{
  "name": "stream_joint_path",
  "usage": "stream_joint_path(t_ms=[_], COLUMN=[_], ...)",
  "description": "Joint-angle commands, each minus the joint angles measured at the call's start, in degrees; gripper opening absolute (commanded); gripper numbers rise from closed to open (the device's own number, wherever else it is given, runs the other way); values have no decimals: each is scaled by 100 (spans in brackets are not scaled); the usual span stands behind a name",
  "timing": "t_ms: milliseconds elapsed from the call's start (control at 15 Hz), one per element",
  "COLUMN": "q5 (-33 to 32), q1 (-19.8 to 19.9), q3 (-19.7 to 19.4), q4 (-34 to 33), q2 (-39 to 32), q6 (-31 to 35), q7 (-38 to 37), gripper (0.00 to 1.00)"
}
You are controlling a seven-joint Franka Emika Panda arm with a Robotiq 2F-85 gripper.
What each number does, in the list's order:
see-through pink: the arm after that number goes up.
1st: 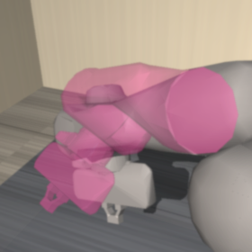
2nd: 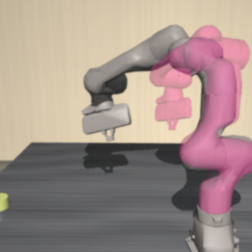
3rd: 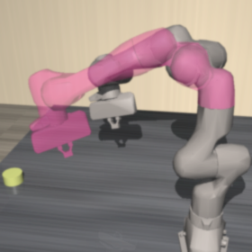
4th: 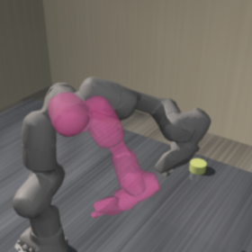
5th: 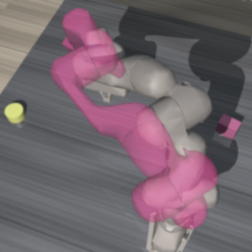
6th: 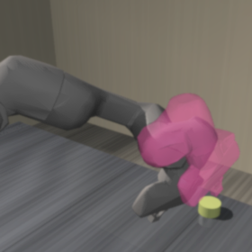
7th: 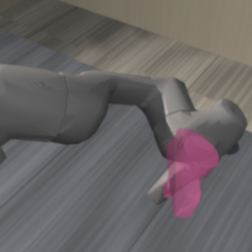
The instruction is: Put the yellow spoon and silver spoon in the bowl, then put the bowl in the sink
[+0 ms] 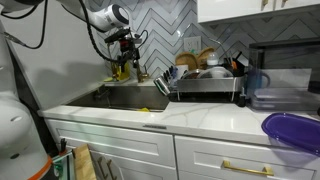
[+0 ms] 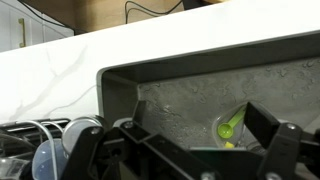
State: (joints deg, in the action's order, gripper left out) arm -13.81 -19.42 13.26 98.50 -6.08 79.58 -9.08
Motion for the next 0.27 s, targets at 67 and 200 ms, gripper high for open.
stream_joint_path(t_ms=[67,200], q5=[-15,-21], q1=[86,89], q3=[86,87], q4=[44,75], q2=[90,107], q6=[-21,-20], q7=[-8,-11], gripper=[100,100])
